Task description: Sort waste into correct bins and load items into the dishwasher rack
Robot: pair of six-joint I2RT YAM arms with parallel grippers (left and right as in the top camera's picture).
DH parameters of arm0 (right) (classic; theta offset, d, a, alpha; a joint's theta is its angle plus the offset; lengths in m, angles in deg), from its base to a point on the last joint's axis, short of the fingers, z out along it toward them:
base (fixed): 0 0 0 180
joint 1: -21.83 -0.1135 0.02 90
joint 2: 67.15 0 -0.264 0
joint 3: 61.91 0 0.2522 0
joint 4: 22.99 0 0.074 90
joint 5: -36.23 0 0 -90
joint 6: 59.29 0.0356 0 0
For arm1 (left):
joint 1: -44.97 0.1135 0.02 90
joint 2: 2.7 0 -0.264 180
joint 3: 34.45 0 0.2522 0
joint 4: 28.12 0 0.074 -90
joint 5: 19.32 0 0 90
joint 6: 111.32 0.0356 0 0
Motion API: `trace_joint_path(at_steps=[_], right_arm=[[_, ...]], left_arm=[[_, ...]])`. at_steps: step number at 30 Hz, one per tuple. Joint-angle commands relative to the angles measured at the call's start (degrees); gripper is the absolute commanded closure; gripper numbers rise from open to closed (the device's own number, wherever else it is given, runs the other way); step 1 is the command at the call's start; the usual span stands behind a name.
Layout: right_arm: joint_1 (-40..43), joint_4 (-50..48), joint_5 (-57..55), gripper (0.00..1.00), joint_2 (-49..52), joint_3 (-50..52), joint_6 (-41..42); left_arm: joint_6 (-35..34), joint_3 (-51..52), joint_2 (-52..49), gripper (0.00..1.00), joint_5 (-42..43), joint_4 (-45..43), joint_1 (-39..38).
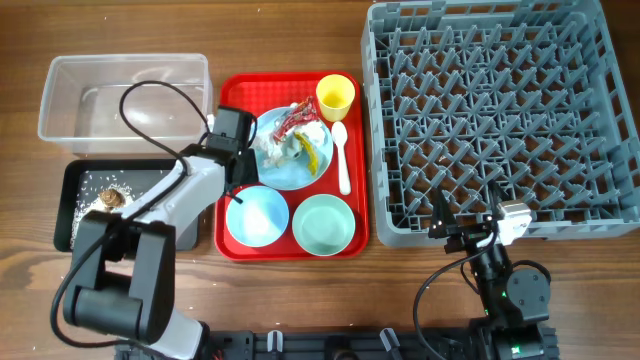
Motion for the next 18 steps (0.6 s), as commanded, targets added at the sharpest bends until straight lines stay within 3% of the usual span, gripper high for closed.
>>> trace_joint_path(at_steps=[1, 7, 18], right_arm=[[-0.04, -0.17, -0.33, 0.00, -0.11, 0.04, -0.11], [-0.04, -0.17, -0.33, 0.00, -0.11, 0.04, -0.11], [-0.04, -0.17, -0.33, 0.00, -0.11, 0.04, -0.11]], left_arm=[[-0.31, 0.61, -1.70, 0.71, 0.09, 0.20, 0.44], [-0.26, 0.61, -1.68, 0.80, -0.35, 0.20, 0.44], [-0.13, 0.55, 5.75, 0.83, -3.72, 0.76, 0.44]])
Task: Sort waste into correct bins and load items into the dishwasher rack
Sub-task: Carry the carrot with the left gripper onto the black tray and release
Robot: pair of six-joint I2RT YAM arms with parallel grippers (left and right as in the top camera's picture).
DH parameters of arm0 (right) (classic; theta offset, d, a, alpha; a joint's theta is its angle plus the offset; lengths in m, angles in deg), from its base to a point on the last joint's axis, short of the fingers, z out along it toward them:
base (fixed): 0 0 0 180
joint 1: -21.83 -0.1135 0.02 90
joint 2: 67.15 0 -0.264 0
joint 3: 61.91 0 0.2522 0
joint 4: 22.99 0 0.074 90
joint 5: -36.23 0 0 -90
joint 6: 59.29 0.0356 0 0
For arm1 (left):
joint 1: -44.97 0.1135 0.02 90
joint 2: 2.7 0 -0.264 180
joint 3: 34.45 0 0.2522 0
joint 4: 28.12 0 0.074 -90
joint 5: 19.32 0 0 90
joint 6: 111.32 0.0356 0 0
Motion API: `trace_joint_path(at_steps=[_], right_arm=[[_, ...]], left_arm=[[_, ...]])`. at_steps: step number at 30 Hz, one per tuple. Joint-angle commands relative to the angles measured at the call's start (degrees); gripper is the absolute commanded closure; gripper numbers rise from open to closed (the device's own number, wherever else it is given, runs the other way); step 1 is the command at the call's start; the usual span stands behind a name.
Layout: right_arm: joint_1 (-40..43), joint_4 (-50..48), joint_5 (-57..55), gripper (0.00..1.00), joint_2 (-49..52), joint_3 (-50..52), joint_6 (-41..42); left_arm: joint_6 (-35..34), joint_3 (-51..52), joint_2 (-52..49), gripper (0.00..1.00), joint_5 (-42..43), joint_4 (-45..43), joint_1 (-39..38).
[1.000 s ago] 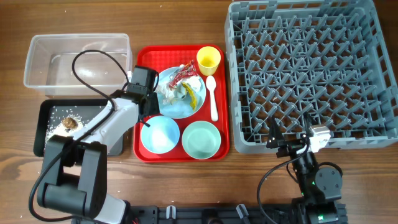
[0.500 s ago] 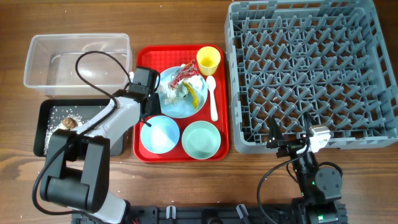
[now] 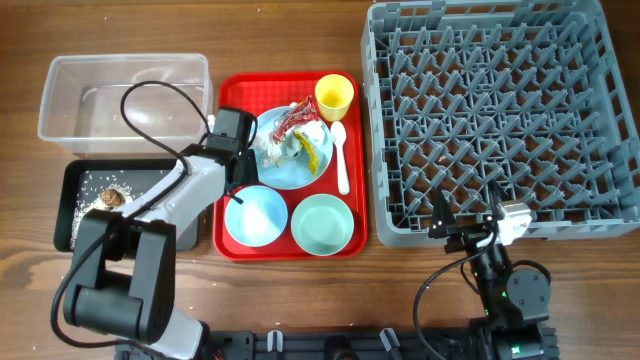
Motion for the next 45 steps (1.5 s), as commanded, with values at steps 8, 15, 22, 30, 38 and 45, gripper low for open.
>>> trace_joint_path(at_steps=[8, 15, 22, 30, 38, 45], right_arm=[[-0.04, -0.17, -0.33, 0.00, -0.11, 0.04, -0.11], [-0.04, -0.17, -0.33, 0.00, -0.11, 0.04, -0.11], [-0.04, -0.17, -0.33, 0.00, -0.11, 0.04, -0.13], [-0.04, -0.17, -0.33, 0.00, -0.11, 0.04, -0.13], [-0.04, -0.17, -0.33, 0.00, -0.11, 0.04, -0.11], [-0.04, -0.17, -0.33, 0.00, -0.11, 0.04, -0.13]], left_arm=[[-0.59, 0.46, 16.57, 0.84, -2.56, 4.98, 0.44], [-6.27, 0.46, 25.40, 0.87, -2.71, 13.11, 0.44], [-14.34, 0.48, 30.86, 0.87, -5.92, 20.76, 1.01], [-17.33, 0.48, 31.61, 0.90, -5.88, 26.14, 7.50], [-20.26, 0.48, 31.58, 0.86, -5.90, 26.03, 20.59], [-28.24, 0.87, 31.01, 0.87, -5.01, 24.90, 32.35]])
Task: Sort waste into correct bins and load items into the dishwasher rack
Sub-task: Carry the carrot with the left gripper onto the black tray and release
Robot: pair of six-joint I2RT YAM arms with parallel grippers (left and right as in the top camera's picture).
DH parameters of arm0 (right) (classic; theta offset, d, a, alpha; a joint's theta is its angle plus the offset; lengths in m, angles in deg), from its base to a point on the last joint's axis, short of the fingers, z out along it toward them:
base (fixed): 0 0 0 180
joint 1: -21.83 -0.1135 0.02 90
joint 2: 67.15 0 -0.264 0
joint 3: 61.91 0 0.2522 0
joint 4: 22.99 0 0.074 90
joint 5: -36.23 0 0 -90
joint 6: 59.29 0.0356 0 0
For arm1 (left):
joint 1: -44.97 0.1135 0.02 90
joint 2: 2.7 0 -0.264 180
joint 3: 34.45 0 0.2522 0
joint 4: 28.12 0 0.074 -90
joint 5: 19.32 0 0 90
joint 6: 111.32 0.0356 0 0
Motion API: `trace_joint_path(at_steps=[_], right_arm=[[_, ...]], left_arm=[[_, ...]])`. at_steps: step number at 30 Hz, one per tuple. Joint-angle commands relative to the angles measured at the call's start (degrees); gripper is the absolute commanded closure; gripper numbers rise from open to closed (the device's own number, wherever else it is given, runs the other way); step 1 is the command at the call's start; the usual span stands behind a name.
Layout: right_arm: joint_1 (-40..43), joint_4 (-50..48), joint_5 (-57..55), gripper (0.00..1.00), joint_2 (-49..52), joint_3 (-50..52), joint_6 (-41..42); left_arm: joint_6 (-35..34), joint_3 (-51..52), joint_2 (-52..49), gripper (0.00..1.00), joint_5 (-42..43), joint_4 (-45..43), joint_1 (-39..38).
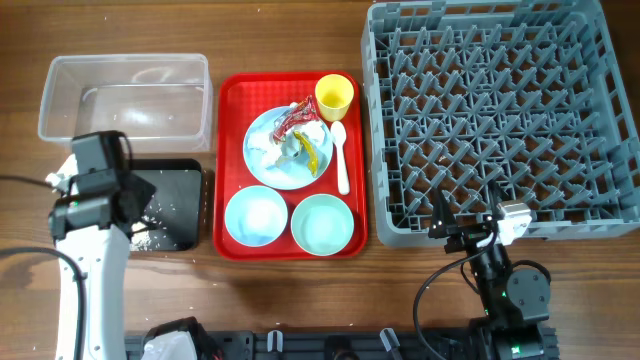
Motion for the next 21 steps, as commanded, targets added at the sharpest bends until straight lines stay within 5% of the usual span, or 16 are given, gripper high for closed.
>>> trace_joint_path(at_steps=[1, 13, 17, 21], right_arm=[[-0.04, -0.17, -0.33, 0.00, -0.11, 0.04, -0.11], [-0.04, -0.17, -0.33, 0.00, -0.11, 0.04, -0.11], [-0.04, -0.17, -0.35, 0.00, -0.11, 0.04, -0.13], [-0.04, -0.17, -0.33, 0.00, -0.11, 0.04, -0.11]], left_arm=[[-7.32, 0.85, 0.17, 0.87, -0.22, -0.63, 5.49], [-9.97, 14.38, -3.85, 0.82, 5.95, -15.74, 8.26], [-9.92, 14.38, -3.85, 0.66, 5.88, -16.13, 8.26], [-9.92, 14.38, -3.85, 0.63, 5.90, -16.57, 8.26]])
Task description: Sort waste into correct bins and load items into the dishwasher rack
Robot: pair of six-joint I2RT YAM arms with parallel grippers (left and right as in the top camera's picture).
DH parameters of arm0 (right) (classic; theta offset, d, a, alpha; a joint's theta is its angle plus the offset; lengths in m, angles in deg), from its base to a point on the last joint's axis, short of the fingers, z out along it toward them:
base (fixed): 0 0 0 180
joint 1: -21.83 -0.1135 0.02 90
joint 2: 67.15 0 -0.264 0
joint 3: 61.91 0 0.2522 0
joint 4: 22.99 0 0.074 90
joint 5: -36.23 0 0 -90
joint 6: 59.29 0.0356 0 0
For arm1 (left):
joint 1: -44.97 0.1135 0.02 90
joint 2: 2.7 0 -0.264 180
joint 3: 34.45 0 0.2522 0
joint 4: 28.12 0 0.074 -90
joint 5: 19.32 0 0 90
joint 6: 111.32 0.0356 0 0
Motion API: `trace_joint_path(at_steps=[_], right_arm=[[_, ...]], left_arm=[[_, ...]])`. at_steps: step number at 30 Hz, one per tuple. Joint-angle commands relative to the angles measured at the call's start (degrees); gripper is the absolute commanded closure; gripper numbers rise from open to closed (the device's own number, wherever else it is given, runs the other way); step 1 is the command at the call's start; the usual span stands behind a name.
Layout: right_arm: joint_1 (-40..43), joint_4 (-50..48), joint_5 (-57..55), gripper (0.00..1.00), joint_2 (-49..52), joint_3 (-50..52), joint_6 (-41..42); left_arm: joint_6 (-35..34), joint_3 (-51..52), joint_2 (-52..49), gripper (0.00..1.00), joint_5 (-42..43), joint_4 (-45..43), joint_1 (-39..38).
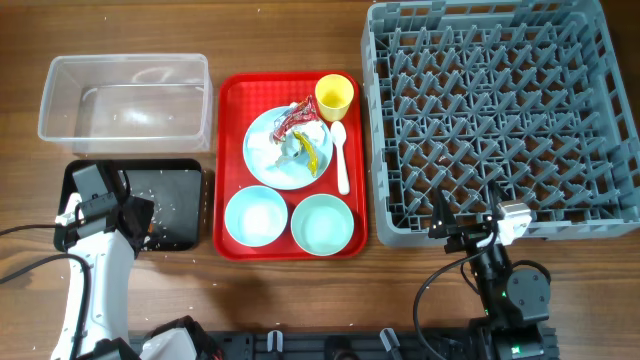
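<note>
On the red tray (pixel 232 160) a pale blue plate (pixel 270 165) carries a red wrapper (pixel 292 119), white scraps and a yellow-green scrap (pixel 313 157). Around it are a yellow cup (pixel 335 96), a white spoon (pixel 342 160), a blue bowl (pixel 257 215) and a green bowl (pixel 322 222). The grey dishwasher rack (pixel 500 120) stands at the right. My left gripper (pixel 135 215) hangs over the left end of the black tray (pixel 175 205); its jaws are hard to make out. My right gripper (pixel 467 212) rests open by the rack's front edge.
A clear plastic bin (pixel 125 100) sits behind the black tray at the back left. White crumbs lie scattered in the black tray. Cables from both arms trail along the table's front edge.
My left arm has drawn back toward the front left corner, its wrist now lower over the black tray's left end. The right arm and all dishes are unchanged.
My left gripper stood at the plate's left edge on the red tray at the two oldest moments, with a brown lump and crumbs visible in the black tray. Then it was over the black tray's left end, and now it sits nearer the front.
</note>
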Motion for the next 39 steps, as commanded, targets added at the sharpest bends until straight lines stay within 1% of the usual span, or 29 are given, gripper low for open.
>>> trace_joint_path(at_steps=[1, 2, 3, 4, 6, 7, 9, 13, 15, 18, 21, 23, 25, 26, 30, 32, 39], right_arm=[[-0.04, -0.17, -0.35, 0.00, -0.11, 0.04, -0.11], [-0.04, -0.17, -0.33, 0.00, -0.11, 0.04, -0.09], [-0.04, -0.17, -0.33, 0.00, -0.11, 0.04, -0.07], [-0.04, -0.17, -0.35, 0.00, -0.11, 0.04, -0.09], [-0.04, -0.17, -0.33, 0.00, -0.11, 0.04, -0.09], [-0.04, -0.17, -0.35, 0.00, -0.11, 0.04, -0.11], [-0.04, -0.17, -0.35, 0.00, -0.11, 0.04, -0.07], [-0.04, -0.17, -0.33, 0.00, -0.11, 0.04, -0.09], [-0.04, -0.17, -0.33, 0.00, -0.11, 0.04, -0.09], [-0.04, -0.17, -0.35, 0.00, -0.11, 0.04, -0.11], [-0.04, -0.17, -0.33, 0.00, -0.11, 0.04, -0.09], [-0.04, -0.17, -0.33, 0.00, -0.11, 0.04, -0.09], [-0.04, -0.17, -0.33, 0.00, -0.11, 0.04, -0.11], [-0.04, -0.17, -0.33, 0.00, -0.11, 0.04, -0.09], [-0.04, -0.17, -0.33, 0.00, -0.11, 0.04, -0.09], [-0.04, -0.17, -0.35, 0.00, -0.11, 0.04, -0.09], [-0.04, -0.17, -0.33, 0.00, -0.11, 0.04, -0.09]], left_arm=[[-0.76, -0.17, 0.04, 0.62, 0.09, -0.85, 0.42], [-0.76, -0.17, 0.04, 0.57, 0.09, -0.94, 0.44], [-0.76, -0.17, 0.04, 0.56, 0.11, -1.09, 0.44], [-0.79, -0.17, 0.04, 0.49, 0.13, -1.25, 0.44], [-0.76, -0.17, 0.04, 0.41, 0.13, -1.29, 0.44], [-0.76, -0.17, 0.04, 0.39, 0.11, -1.29, 0.44], [-0.74, -0.17, 0.07, 0.38, 0.28, -1.27, 0.42], [-0.59, -0.50, 0.74, 0.38, 3.43, -1.25, 0.42], [2.23, -1.68, 1.88, 0.39, 6.21, -1.27, 0.42], [10.49, -5.14, 4.09, 0.43, 14.03, -1.25, 0.42], [17.81, -8.98, 6.10, 0.47, 26.36, -1.22, 0.22], [20.26, -10.75, 6.60, 0.46, 31.87, -1.18, -0.81], [20.76, -12.15, 6.58, 0.37, 34.84, -0.37, -3.39], [20.76, -12.26, 6.56, 0.37, 34.82, -0.39, -4.98], [20.83, -12.26, 5.84, 0.42, 32.79, -1.92, -14.47], [21.62, -12.26, 4.90, 0.43, 29.51, -3.91, -20.68], [22.10, -12.26, -1.03, 0.43, 19.39, -11.52, -37.97]])
